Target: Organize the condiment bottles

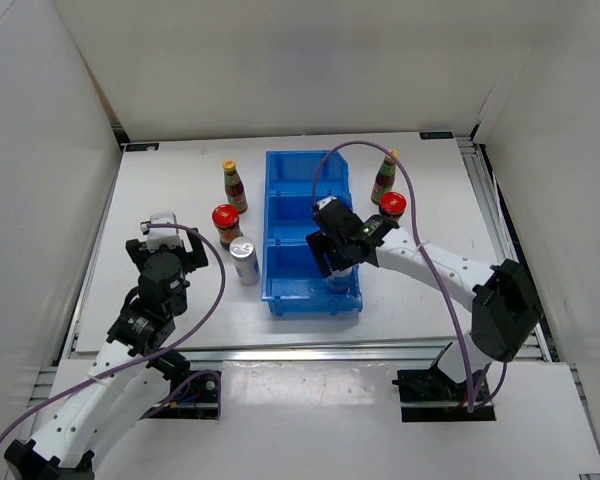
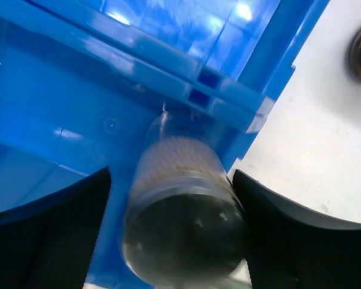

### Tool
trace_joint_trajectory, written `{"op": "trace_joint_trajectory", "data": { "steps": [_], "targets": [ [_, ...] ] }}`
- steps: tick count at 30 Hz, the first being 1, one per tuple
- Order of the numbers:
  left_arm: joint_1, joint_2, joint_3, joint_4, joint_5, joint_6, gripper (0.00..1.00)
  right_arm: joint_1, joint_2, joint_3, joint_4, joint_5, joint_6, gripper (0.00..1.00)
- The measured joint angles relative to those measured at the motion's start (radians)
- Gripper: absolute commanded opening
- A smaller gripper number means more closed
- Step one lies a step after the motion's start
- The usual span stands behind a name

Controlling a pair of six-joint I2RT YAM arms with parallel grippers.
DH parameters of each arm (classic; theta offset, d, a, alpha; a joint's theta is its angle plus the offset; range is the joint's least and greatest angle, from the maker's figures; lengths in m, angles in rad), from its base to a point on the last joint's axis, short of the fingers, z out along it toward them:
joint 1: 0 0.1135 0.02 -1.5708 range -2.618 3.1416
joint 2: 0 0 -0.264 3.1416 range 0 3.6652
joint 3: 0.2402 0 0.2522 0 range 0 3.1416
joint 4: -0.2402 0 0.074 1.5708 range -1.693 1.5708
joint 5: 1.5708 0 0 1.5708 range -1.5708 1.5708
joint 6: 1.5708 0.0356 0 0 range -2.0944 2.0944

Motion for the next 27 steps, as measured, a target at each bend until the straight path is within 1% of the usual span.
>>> {"op": "trace_joint_trajectory", "data": {
  "steps": [1, 2, 5, 11, 16, 18, 22, 25, 27],
  "targets": [
    [0.0, 0.0, 0.0, 0.0, 0.0, 0.0, 1.0, 0.0, -0.001, 0.0, 0.007, 0.001, -0.003, 0.92],
    [0.0, 0.0, 0.0, 0.0, 0.0, 0.0, 1.0, 0.0, -0.002, 0.0, 0.014, 0.001, -0.005, 0.99],
    [0.0, 0.0, 0.0, 0.0, 0.0, 0.002, 1.0, -0.002, -0.017, -0.019, 0.045, 0.002, -0.01, 0.99],
    [0.0, 0.001, 0.0, 0.0, 0.004, 0.008, 1.0, -0.002, -0.085, -0.045, 0.055, 0.029, -0.003, 0.99],
    [0.0, 0.028, 0.0, -0.001, 0.034, 0.016, 1.0, 0.0, -0.171, -0.022, 0.024, 0.137, 0.037, 0.99],
    [0.0, 0.041, 0.0, -0.004, 0.053, 0.018, 1.0, 0.0, -0.229, -0.001, 0.003, 0.208, 0.054, 0.99],
    [0.0, 0.069, 0.02, -0.044, 0.092, 0.008, 1.0, 0.002, -0.411, 0.009, -0.023, 0.355, 0.119, 0.99],
    [0.0, 0.099, 0.076, -0.094, 0.127, -0.008, 1.0, 0.0, -0.575, -0.018, -0.025, 0.442, 0.185, 0.99],
    [0.0, 0.117, 0.122, -0.11, 0.164, -0.016, 1.0, 0.001, -0.658, -0.055, -0.032, 0.47, 0.225, 0.99]
  ]
}}
